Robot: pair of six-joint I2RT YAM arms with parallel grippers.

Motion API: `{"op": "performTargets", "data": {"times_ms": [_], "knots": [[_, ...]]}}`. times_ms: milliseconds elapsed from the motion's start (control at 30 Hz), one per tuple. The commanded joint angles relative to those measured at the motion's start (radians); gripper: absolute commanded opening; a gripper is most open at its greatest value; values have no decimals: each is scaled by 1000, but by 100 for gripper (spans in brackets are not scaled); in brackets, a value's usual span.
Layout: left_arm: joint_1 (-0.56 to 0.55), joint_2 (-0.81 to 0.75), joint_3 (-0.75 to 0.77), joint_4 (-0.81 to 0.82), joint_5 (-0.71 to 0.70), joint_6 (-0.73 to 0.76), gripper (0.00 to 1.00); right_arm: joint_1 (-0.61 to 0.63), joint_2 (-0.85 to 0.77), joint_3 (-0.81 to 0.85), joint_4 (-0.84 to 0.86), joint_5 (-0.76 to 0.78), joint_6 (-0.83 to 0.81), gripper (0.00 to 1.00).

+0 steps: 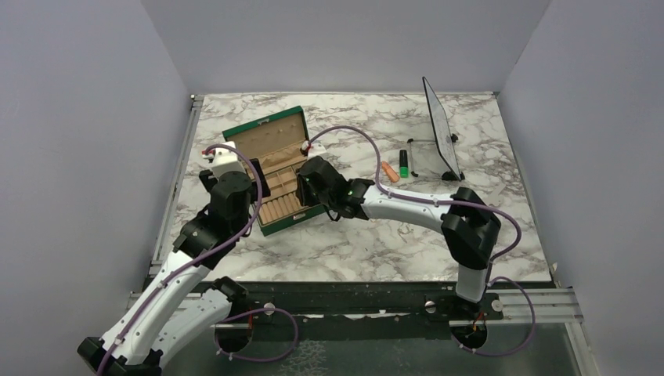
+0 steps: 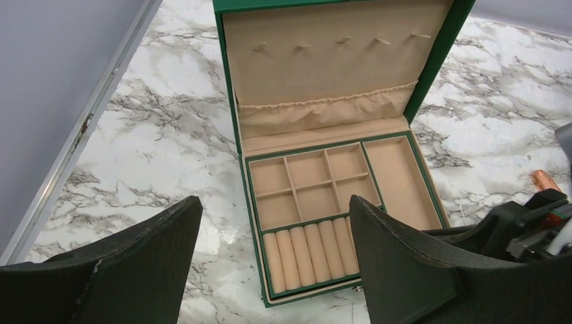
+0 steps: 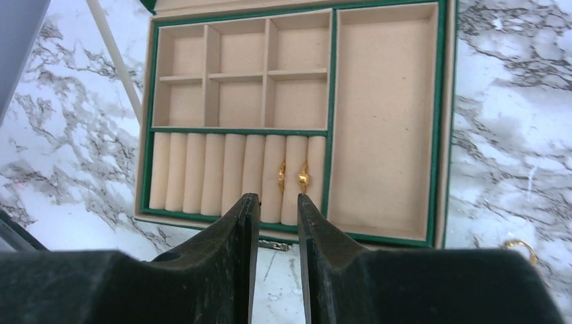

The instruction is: Organize the mixed jewelry

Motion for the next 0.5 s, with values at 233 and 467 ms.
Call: {"op": "performTargets", "data": {"times_ms": [233,467], "knots": [[1,22,-16,84,160,-30,82,-32,-220,-159,-166,117,80,40],[1,-15,-62,95,270,-142,83,-80,-257,-102,-507,122,157,53]]}}
